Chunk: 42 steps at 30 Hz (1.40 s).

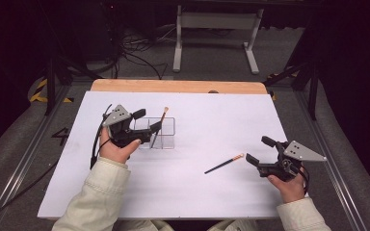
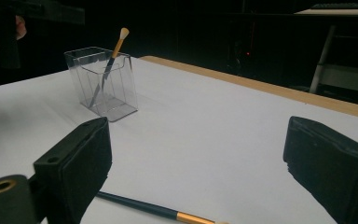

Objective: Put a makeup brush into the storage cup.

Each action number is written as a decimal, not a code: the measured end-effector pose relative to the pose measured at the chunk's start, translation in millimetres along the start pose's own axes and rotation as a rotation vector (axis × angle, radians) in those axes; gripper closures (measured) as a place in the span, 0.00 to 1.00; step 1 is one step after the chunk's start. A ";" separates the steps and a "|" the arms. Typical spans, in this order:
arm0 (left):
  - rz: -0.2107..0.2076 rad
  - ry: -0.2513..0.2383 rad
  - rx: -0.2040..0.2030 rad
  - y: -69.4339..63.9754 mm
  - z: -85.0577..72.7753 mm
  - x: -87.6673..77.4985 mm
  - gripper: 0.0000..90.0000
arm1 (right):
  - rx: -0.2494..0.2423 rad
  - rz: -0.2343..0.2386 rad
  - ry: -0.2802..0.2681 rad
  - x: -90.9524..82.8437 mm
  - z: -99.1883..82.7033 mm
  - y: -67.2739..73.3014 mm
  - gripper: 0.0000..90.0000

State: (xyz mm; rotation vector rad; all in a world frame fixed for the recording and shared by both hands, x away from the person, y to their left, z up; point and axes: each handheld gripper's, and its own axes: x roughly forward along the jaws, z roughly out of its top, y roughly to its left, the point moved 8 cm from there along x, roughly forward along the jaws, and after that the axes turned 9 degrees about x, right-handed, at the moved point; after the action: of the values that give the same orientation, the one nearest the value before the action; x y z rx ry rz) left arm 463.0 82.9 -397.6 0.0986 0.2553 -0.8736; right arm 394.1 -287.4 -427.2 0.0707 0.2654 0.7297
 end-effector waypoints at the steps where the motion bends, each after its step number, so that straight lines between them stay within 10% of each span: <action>1: 0.016 0.007 0.032 -0.1 0.0 -1.0 0.21 | 0.000 0.002 0.001 -0.1 0.2 0.8 0.09; 23: 0.035 -0.056 0.097 -16.3 11.2 -51.4 0.07 | 0.002 0.048 -0.024 2.0 11.2 11.1 0.09; 42: 0.074 -0.040 0.111 -7.9 -2.2 -86.4 0.05 | -0.024 0.030 0.056 4.3 11.8 21.1 0.09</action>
State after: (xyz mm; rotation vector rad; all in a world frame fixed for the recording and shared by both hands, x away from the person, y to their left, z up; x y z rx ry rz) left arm 403.5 142.7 -377.0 0.1923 0.1643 -0.8155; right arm 386.5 -268.4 -413.4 0.0318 0.3098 0.7653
